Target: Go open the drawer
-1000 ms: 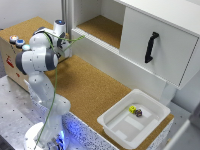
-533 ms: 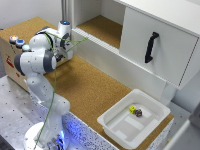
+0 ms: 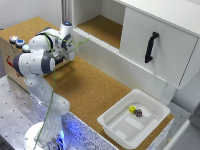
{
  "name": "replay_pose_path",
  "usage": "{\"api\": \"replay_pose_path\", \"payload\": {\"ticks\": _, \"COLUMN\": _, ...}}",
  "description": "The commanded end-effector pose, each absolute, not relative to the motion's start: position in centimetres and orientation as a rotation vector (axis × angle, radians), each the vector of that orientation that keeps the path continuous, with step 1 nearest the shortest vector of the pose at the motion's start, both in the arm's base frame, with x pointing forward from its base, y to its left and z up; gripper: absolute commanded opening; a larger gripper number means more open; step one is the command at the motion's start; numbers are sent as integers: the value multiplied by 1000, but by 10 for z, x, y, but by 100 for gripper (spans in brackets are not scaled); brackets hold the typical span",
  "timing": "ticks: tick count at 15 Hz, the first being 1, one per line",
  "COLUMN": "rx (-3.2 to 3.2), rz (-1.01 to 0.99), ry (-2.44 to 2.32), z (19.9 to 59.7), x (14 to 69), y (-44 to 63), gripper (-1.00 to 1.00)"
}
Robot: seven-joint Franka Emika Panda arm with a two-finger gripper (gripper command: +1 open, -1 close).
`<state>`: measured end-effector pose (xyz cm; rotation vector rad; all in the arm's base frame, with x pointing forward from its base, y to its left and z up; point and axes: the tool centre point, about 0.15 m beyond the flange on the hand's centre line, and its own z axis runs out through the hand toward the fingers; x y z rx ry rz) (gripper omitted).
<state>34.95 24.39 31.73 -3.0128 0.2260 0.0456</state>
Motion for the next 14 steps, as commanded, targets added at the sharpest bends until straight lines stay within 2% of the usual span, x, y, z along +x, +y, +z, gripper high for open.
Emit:
{"api": "replay_pose_path", "payload": {"ticks": 1, "rx": -2796, "rz": 51, "ry": 29, "z": 215, "x": 382, "y": 160, "gripper": -100}}
{"api": "replay_pose_path", "payload": {"ticks": 3, "rx": -2769, "rz": 52, "ry": -72, "z": 210, "x": 387, "y": 162, "gripper": -100}}
{"api": "replay_pose_path", "payload": {"ticks": 4, "rx": -2785, "rz": 27, "ry": -112, "z": 213, "x": 388, "y": 166, "gripper": 100}}
{"api": "replay_pose_path", "payload": {"ticks": 8, "rx": -2787, "rz": -79, "ry": -321, "z": 233, "x": 379, "y": 196, "gripper": 100}}
{"api": "replay_pose_path", "payload": {"ticks": 14, "rx": -2794, "rz": -170, "ry": -331, "z": 267, "x": 366, "y": 204, "gripper": 100}}
